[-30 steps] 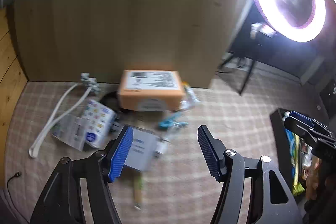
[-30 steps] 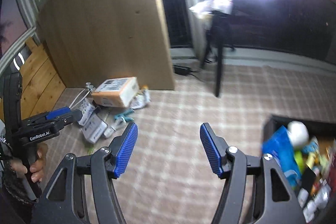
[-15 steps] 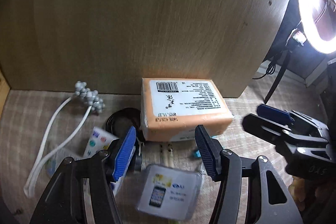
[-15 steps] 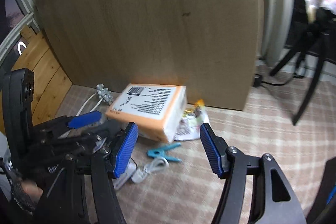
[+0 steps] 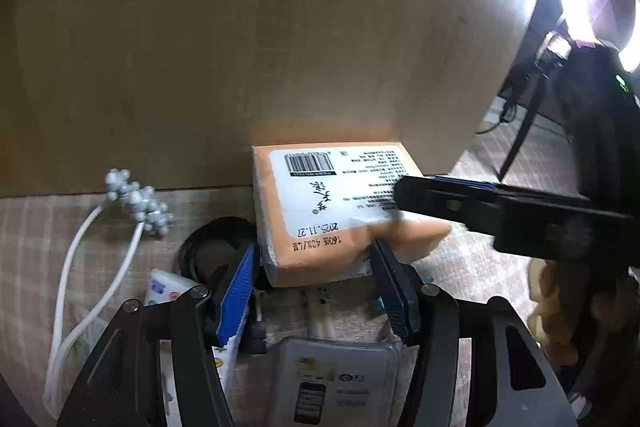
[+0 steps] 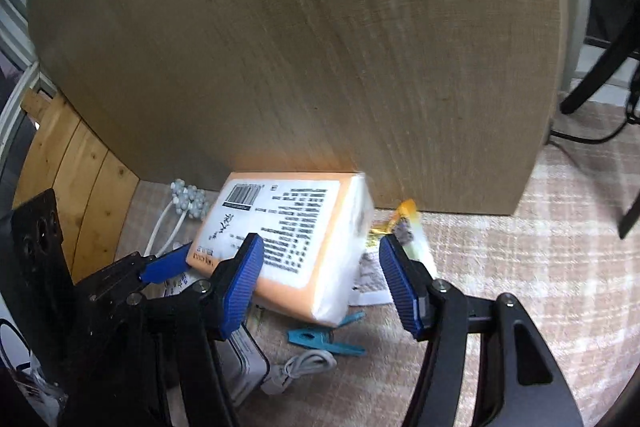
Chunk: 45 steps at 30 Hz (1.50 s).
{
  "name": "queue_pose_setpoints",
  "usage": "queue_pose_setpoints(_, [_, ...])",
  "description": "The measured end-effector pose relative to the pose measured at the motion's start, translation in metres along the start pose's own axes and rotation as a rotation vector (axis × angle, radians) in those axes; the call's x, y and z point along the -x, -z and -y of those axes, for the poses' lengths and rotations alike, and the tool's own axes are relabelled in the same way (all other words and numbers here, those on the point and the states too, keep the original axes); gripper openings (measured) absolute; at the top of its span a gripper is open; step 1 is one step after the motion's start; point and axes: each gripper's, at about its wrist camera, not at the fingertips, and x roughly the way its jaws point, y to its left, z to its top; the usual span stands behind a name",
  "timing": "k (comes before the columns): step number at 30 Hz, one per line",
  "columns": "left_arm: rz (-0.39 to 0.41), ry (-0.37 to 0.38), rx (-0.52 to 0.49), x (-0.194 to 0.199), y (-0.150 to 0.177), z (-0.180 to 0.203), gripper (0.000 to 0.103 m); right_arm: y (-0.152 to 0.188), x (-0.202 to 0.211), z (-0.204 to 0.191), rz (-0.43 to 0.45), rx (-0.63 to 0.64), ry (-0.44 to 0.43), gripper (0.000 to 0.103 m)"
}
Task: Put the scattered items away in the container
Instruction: 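Grasp the orange box with both grippers from its two ends, then carry the orange box to the tray and open both grippers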
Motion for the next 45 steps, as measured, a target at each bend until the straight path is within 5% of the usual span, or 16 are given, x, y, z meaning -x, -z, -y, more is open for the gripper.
queue_pose_setpoints(13, [0.027, -0.016, -0.022, 0.002, 0.003, 0.016, 0.055, 0.01, 0.009, -0.011, -0.006, 0.009, -0.002, 0.05])
queue_pose_setpoints(23, [0.085, -0.008, -0.071, 0.042, 0.007, 0.067, 0.055, 0.024, 0.079, -0.014, 0.088, 0.021, 0.014, 0.05])
queue_pose_setpoints(34, [0.143, 0.136, -0.244, 0.058, 0.014, 0.218, 0.055, 0.057, 0.226, 0.073, 0.252, -0.056, 0.124, 0.05])
queue_pose_setpoints(45, [0.066, 0.315, -0.459, 0.015, 0.04, 0.403, 0.054, 0.13, 0.35, 0.215, 0.349, -0.255, 0.3, 0.05])
